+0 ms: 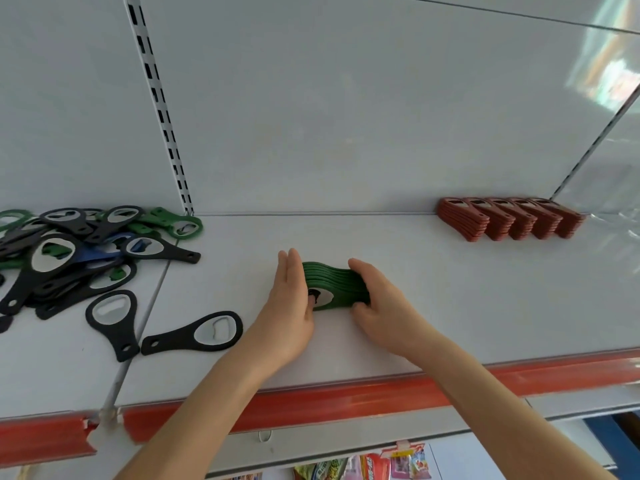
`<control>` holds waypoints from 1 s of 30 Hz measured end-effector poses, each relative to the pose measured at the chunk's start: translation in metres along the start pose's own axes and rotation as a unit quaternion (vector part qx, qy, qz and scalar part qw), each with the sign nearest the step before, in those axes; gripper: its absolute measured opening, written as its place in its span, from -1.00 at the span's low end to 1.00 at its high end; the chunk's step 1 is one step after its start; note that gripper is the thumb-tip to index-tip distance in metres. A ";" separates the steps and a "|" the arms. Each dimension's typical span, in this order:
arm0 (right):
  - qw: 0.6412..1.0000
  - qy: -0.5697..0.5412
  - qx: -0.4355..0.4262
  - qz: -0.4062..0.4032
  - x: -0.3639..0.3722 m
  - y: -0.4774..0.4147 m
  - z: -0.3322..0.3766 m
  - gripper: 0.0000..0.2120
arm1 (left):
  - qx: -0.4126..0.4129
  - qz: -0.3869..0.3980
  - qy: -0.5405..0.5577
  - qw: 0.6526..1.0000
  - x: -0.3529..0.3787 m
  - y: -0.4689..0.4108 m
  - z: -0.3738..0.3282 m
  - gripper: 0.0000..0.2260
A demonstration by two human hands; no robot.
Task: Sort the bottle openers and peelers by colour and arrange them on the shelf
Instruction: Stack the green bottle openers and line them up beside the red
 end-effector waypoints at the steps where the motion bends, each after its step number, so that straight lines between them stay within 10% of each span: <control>1: 1.000 -0.007 0.009 0.004 -0.002 -0.001 -0.002 -0.43 | 0.000 0.003 0.001 1.000 0.000 0.001 0.000 -0.41; 13: 0.996 0.065 -0.023 0.054 -0.021 -0.002 0.000 -0.50 | 0.050 0.024 -0.103 0.993 -0.018 -0.002 -0.005 -0.45; 20: 0.998 -0.001 0.007 0.069 -0.042 -0.005 -0.001 -0.60 | 0.032 -0.020 0.022 0.999 -0.041 -0.016 -0.015 -0.75; 30: 0.993 0.047 0.105 -0.010 -0.106 0.011 -0.023 -0.87 | -0.020 0.143 0.178 0.973 0.015 -0.079 -0.060 -0.81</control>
Point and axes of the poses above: each hand's wrist, its own y-axis away from the middle knuckle, its own x-axis out of the palm, z = x × y, the point moved 4 cm from there along -y, towards the middle knuckle, and after that the axes turned 5 degrees about -y, right-handed, at the moved point
